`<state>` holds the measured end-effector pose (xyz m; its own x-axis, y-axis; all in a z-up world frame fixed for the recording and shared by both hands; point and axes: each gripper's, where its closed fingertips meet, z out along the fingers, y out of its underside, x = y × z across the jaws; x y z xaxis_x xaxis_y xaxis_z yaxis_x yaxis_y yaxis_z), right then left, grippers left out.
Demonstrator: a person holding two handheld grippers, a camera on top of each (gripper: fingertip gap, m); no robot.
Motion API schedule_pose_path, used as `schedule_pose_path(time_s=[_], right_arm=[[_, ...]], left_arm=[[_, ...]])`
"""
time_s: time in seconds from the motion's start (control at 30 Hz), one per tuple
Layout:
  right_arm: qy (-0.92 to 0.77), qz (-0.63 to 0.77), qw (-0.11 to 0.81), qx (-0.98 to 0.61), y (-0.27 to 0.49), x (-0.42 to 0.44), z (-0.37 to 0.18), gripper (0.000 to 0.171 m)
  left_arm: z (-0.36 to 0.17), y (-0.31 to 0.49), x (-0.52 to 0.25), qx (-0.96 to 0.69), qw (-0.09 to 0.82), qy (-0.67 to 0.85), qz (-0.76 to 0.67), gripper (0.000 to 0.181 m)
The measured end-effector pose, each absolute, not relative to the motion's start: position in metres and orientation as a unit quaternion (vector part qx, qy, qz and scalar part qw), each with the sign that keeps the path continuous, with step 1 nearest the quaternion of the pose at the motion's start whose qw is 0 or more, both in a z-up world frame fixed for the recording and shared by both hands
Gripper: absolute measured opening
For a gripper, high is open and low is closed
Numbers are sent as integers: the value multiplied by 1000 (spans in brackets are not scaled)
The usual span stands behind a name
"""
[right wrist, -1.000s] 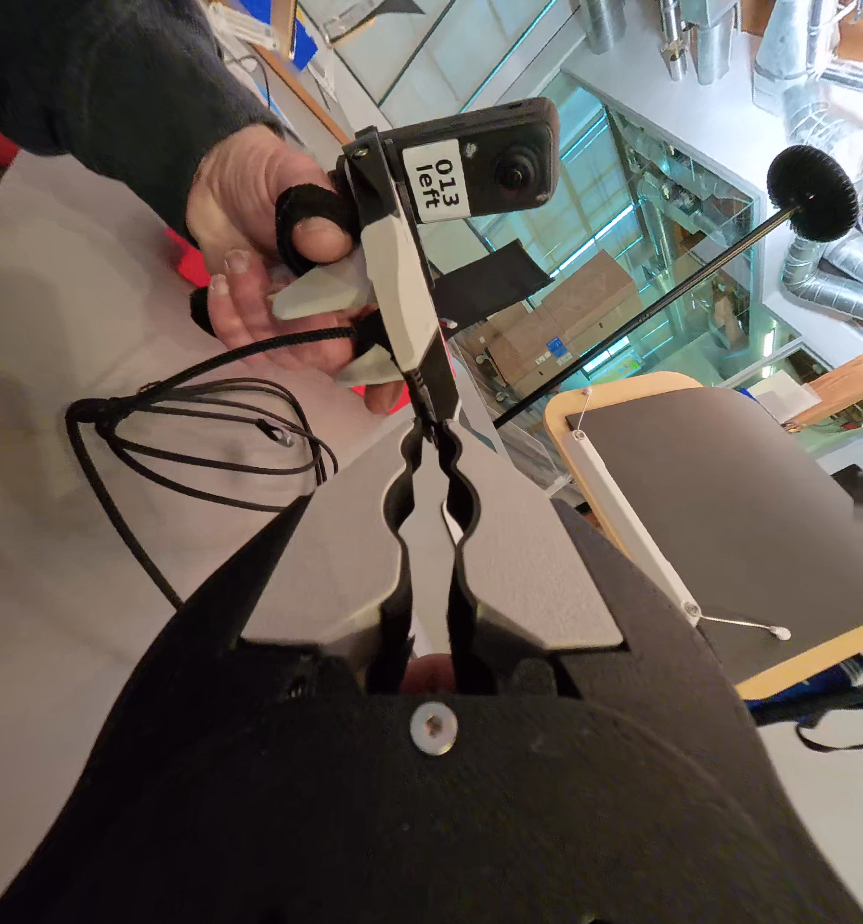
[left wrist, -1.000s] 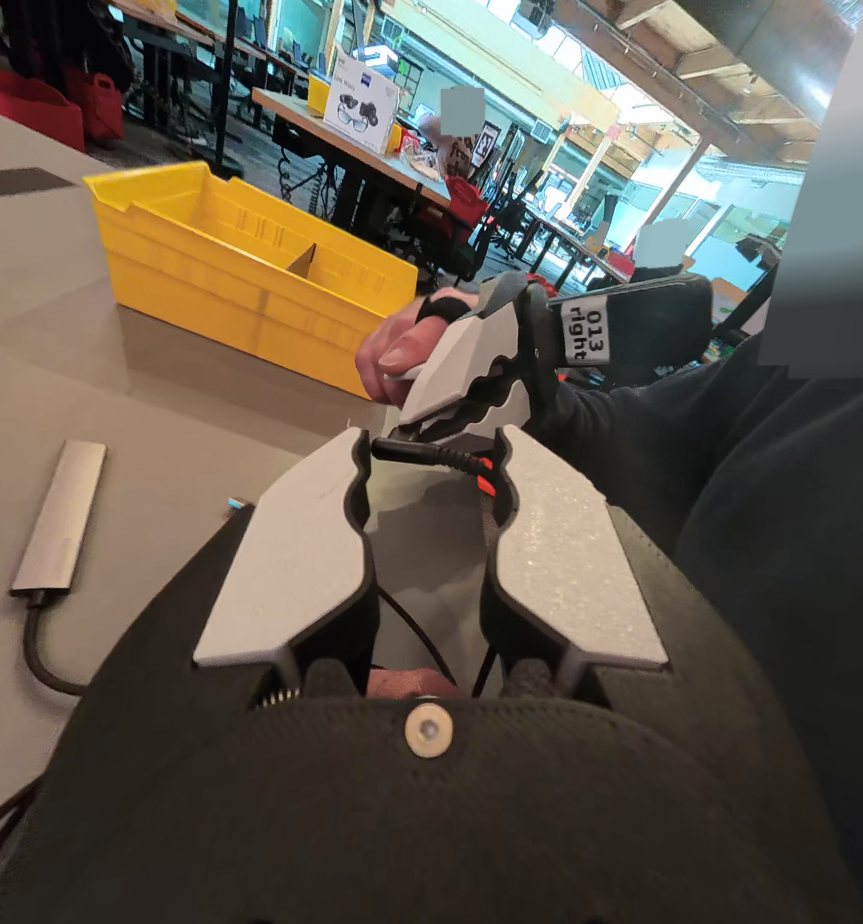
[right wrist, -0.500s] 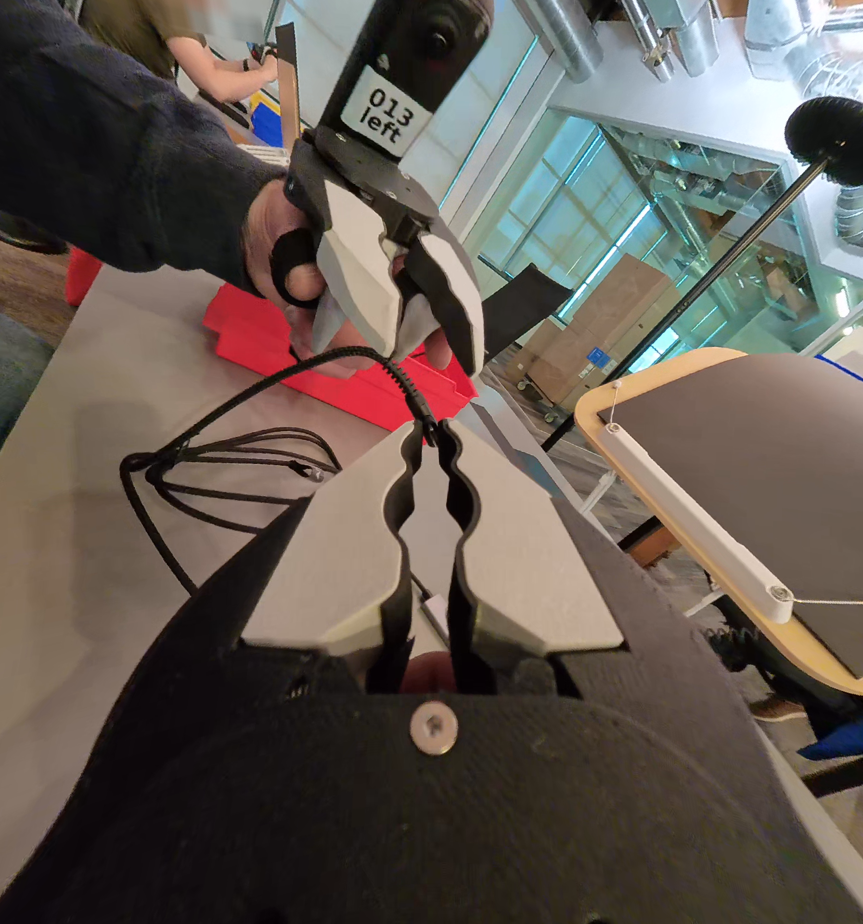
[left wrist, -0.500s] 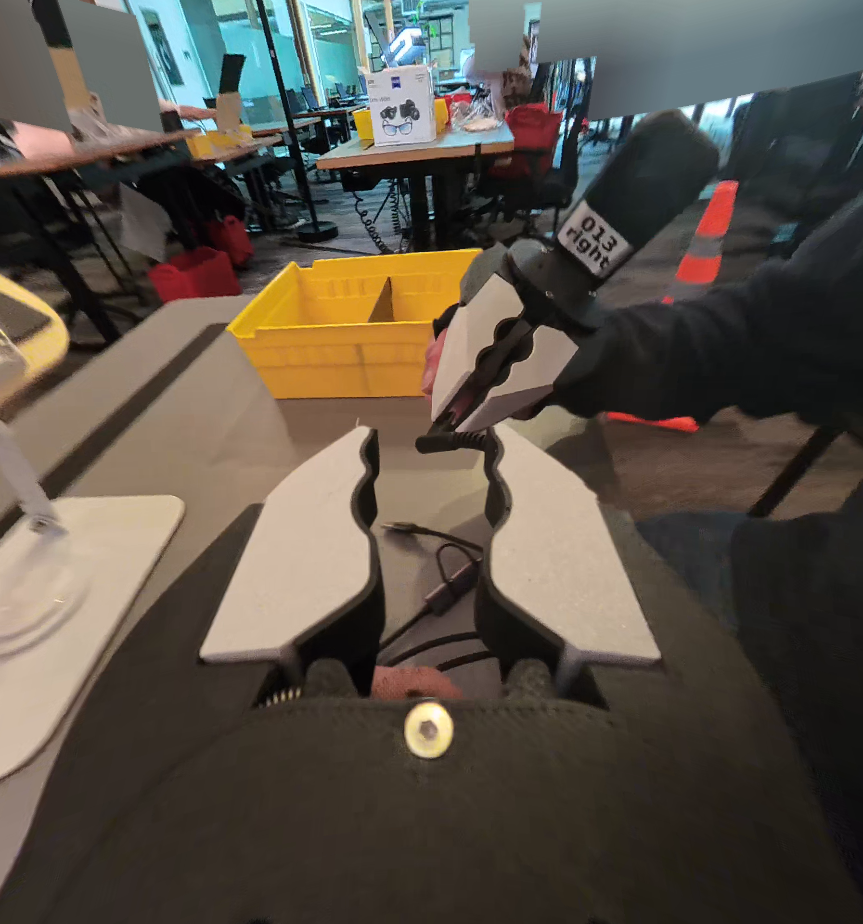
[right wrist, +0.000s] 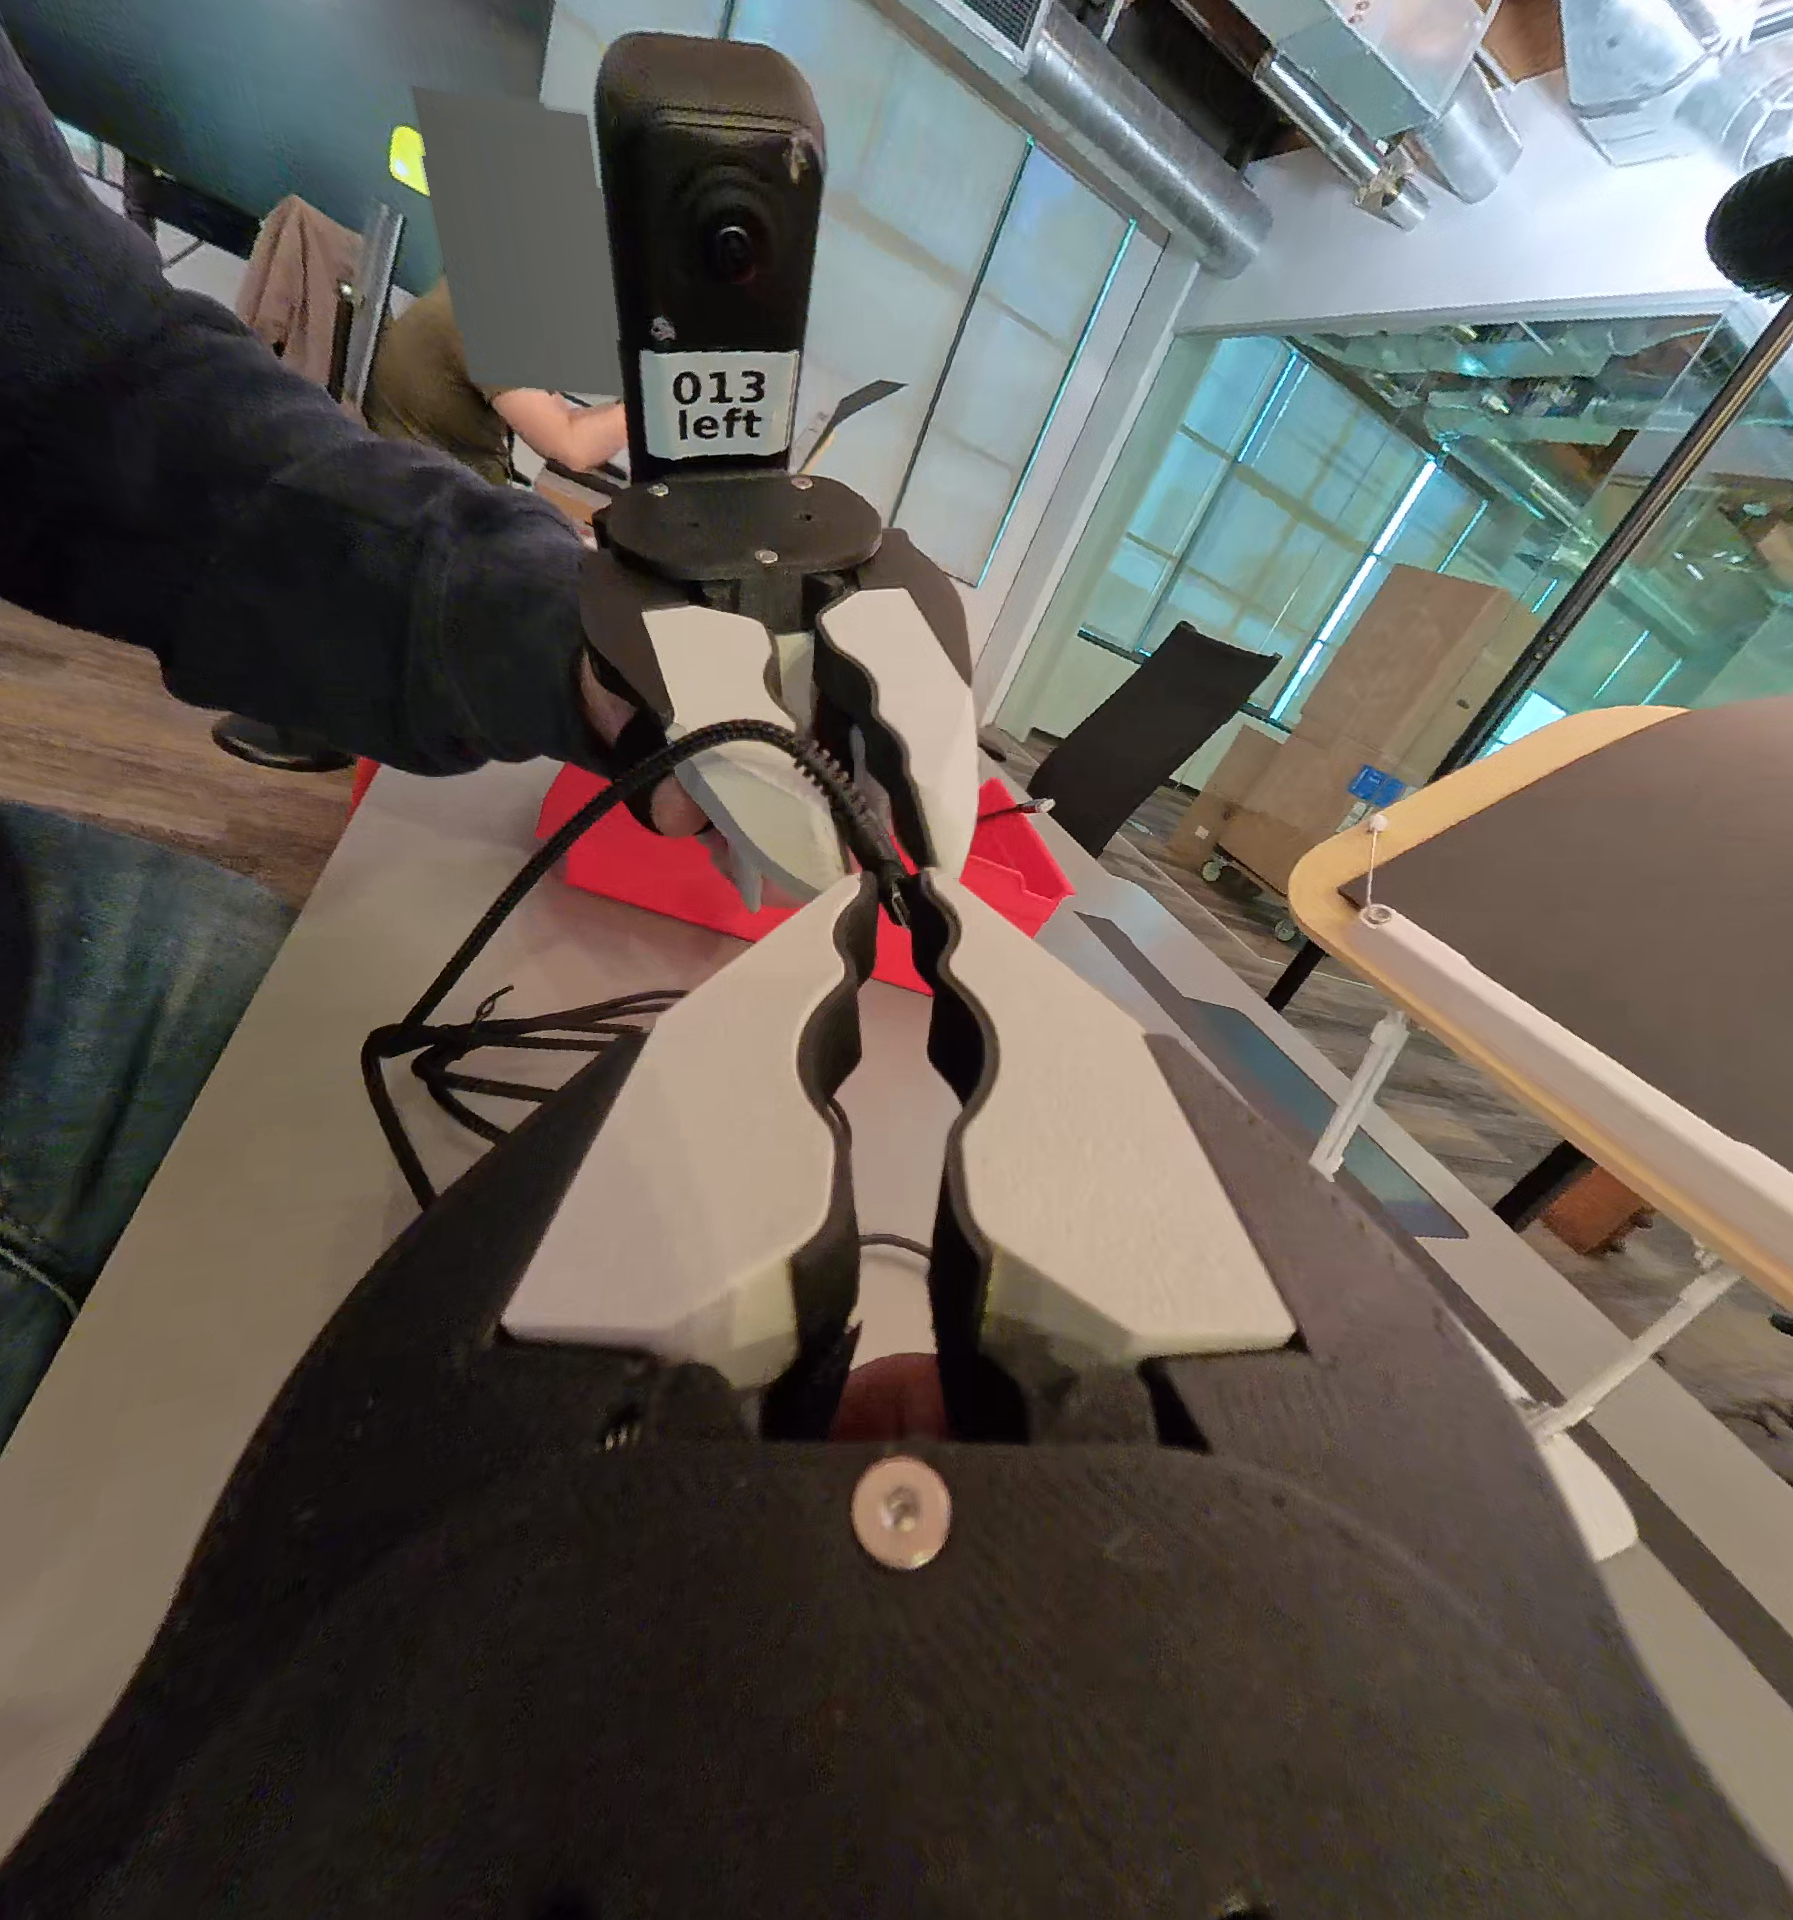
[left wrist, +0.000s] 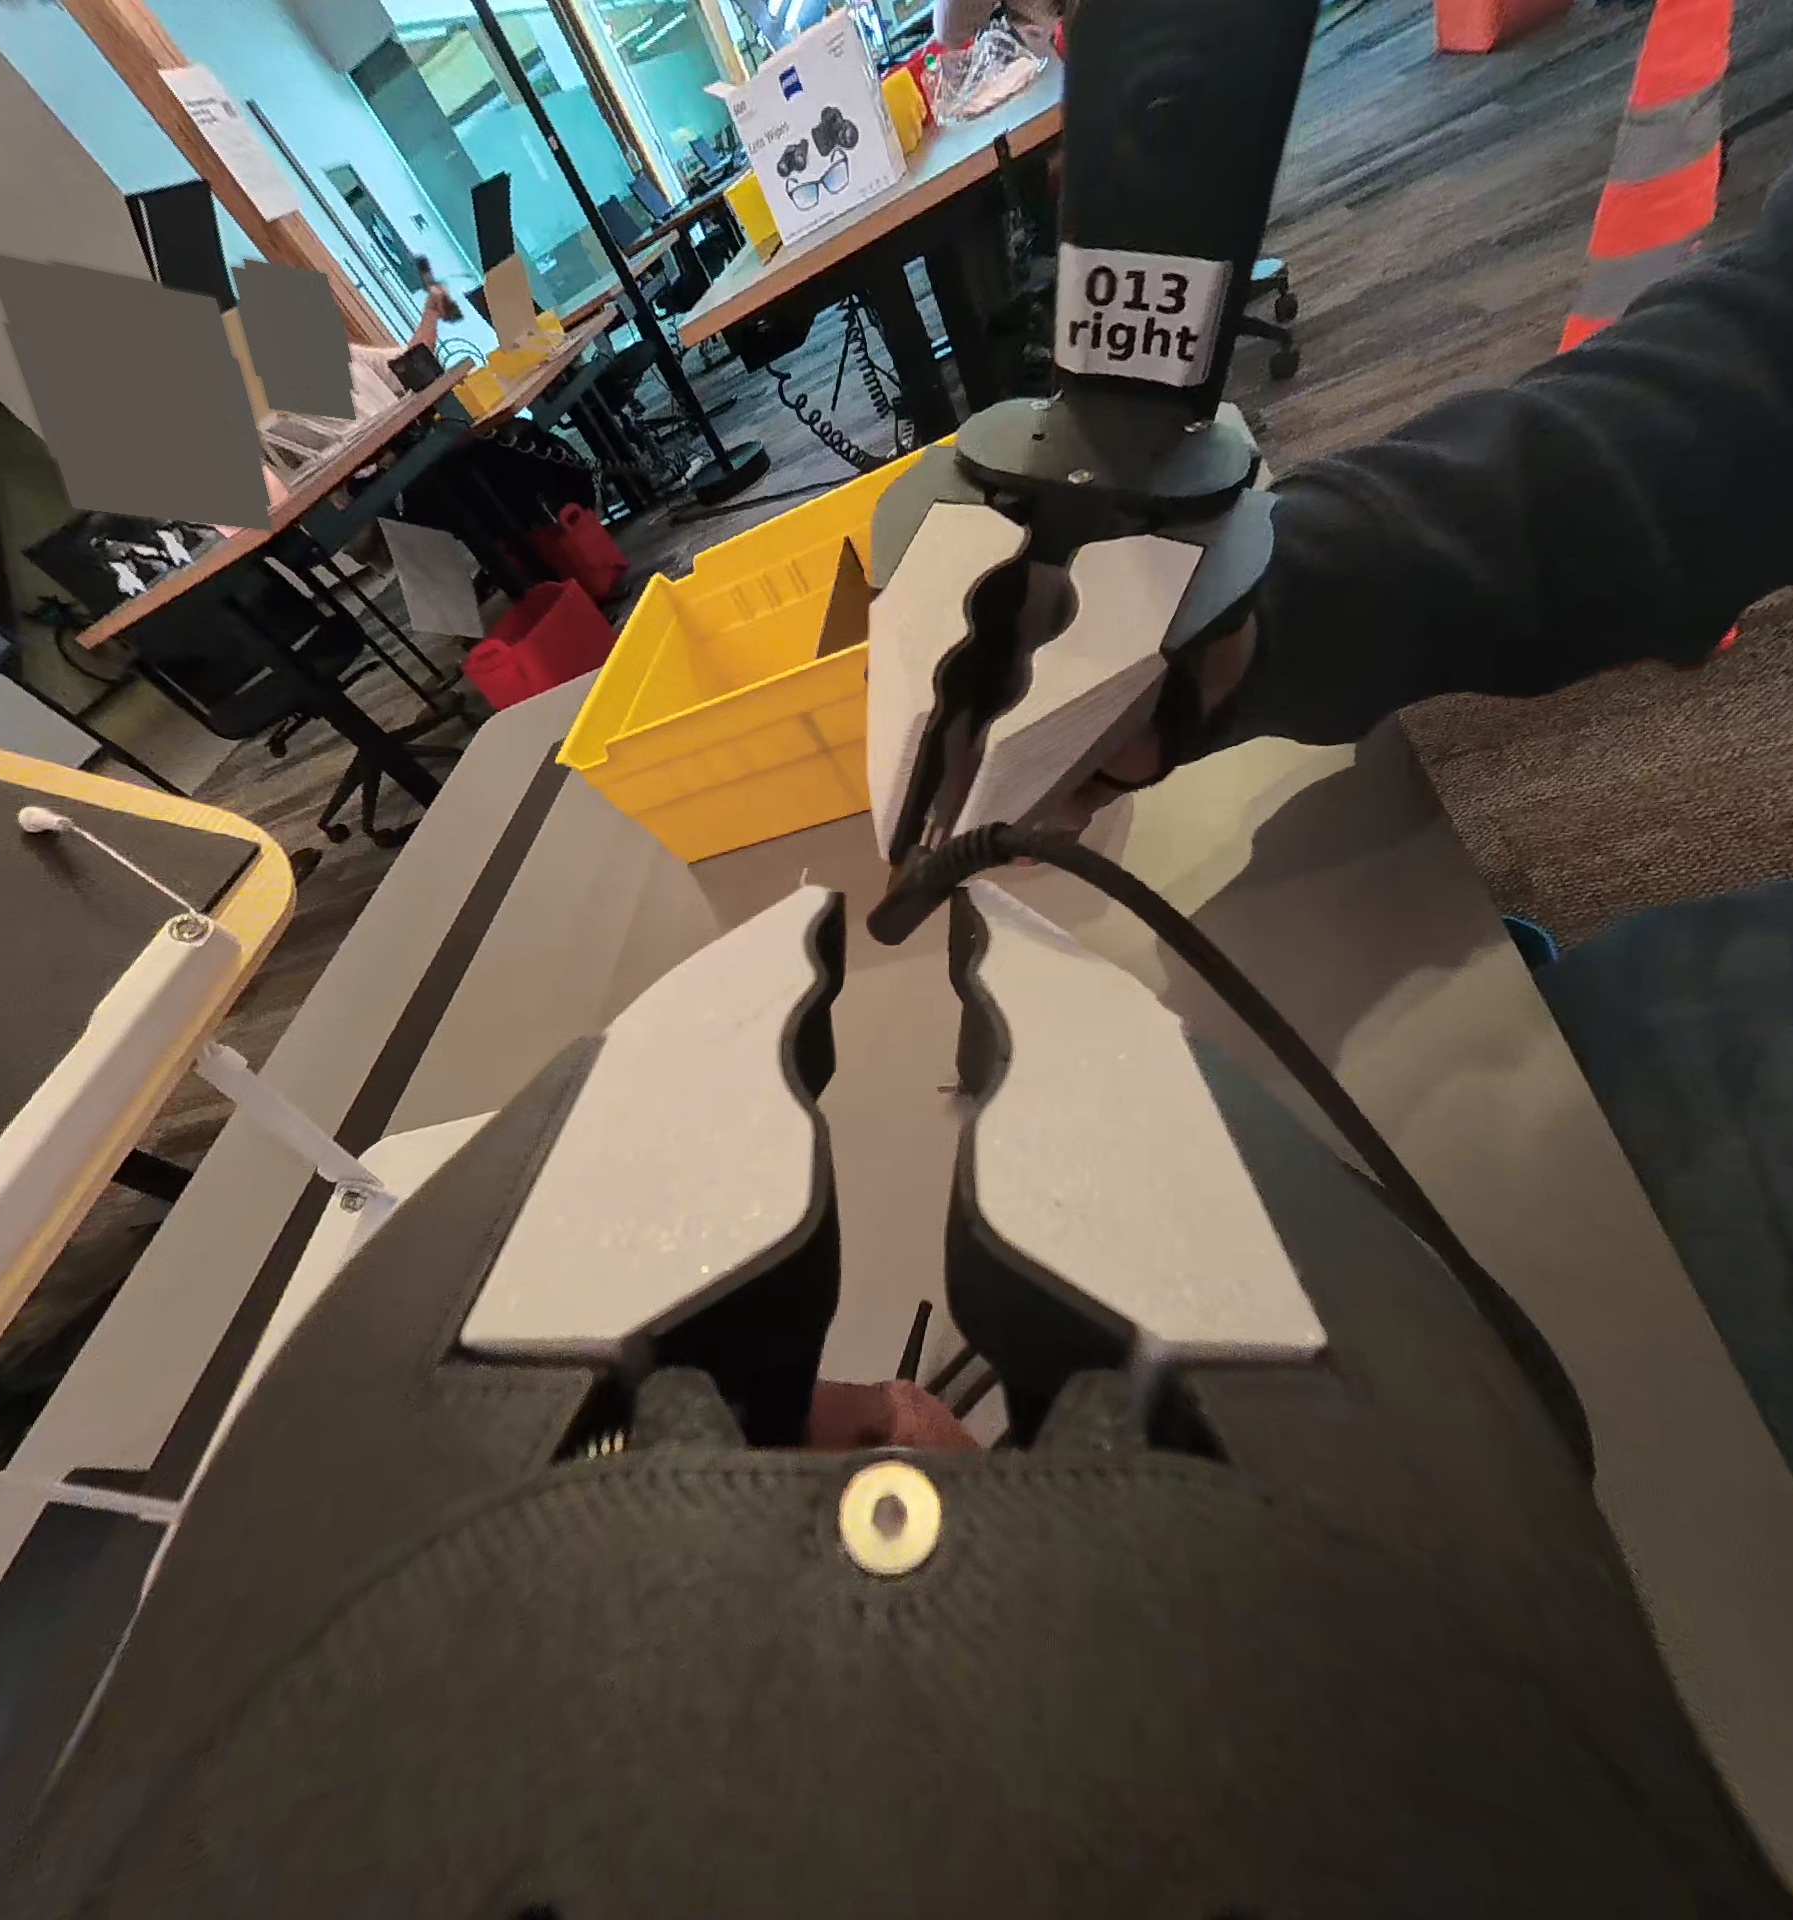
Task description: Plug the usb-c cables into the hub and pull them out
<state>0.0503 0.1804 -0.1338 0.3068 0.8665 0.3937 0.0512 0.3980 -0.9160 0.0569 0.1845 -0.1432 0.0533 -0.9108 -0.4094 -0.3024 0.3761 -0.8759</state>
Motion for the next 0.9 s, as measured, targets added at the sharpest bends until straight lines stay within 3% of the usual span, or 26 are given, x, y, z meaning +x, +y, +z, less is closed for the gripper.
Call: schedule_pose_path(time_s=[0.5, 0.9], right_arm=[[-462, 434, 617, -466, 179, 56, -133, 3], [-465, 394, 622, -492, 189, 60, -138, 3]], left_arm=[[-142, 181, 63, -468, 552, 639, -261, 8], [-142, 194, 53, -532, 541, 579, -299, 8]])
